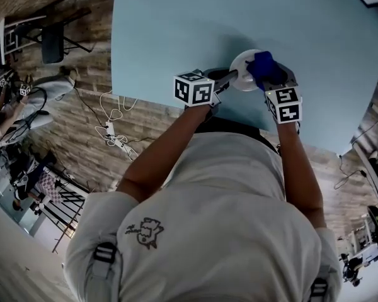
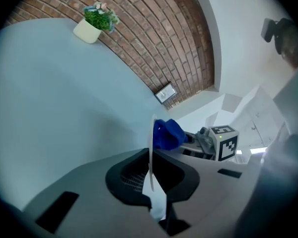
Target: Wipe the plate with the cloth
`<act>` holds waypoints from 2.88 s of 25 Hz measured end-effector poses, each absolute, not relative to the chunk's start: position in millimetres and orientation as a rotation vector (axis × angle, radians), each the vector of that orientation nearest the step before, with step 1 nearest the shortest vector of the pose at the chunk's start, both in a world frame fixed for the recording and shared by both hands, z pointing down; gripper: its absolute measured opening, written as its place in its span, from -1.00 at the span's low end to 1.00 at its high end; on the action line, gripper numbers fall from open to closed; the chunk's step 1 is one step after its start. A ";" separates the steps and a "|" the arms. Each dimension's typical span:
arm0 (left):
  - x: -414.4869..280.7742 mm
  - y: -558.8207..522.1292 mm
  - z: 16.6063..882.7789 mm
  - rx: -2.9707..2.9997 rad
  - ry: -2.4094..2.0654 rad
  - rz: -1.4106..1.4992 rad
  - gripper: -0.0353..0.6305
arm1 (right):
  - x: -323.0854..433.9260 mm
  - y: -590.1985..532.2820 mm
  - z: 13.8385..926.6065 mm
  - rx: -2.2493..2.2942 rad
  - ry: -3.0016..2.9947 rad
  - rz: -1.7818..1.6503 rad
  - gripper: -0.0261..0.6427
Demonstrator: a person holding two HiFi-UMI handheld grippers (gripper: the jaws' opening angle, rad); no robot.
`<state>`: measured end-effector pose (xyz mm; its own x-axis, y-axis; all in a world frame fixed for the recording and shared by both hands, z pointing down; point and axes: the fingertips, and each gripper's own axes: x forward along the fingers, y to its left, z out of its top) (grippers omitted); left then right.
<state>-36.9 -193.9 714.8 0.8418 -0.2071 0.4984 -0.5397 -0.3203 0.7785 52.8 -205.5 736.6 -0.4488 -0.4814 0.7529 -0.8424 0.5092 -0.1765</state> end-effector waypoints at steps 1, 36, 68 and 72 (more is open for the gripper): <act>-30.2 -189.1 707.7 1.911 -0.544 0.363 -0.84 | 52.3 -208.0 724.1 1.082 -2.131 0.686 -0.54; 18.0 -127.5 484.7 2.208 -0.656 0.013 -0.82 | 70.4 -166.2 467.3 0.932 -2.346 -0.016 -0.54; 33.3 -124.9 458.1 2.304 -0.627 0.044 -0.82 | 69.3 -147.9 447.0 0.882 -2.341 -0.038 -0.54; 21.2 -133.6 451.6 2.311 -0.672 0.011 -0.82 | 46.9 -129.3 456.7 0.778 -2.353 -0.042 -0.54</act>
<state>21.2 -133.6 451.6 0.8641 -0.4642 0.1945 -0.4701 -0.6063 0.6415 46.9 -129.3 456.7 -0.6124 -0.5431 0.5745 -0.5221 0.8235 0.2219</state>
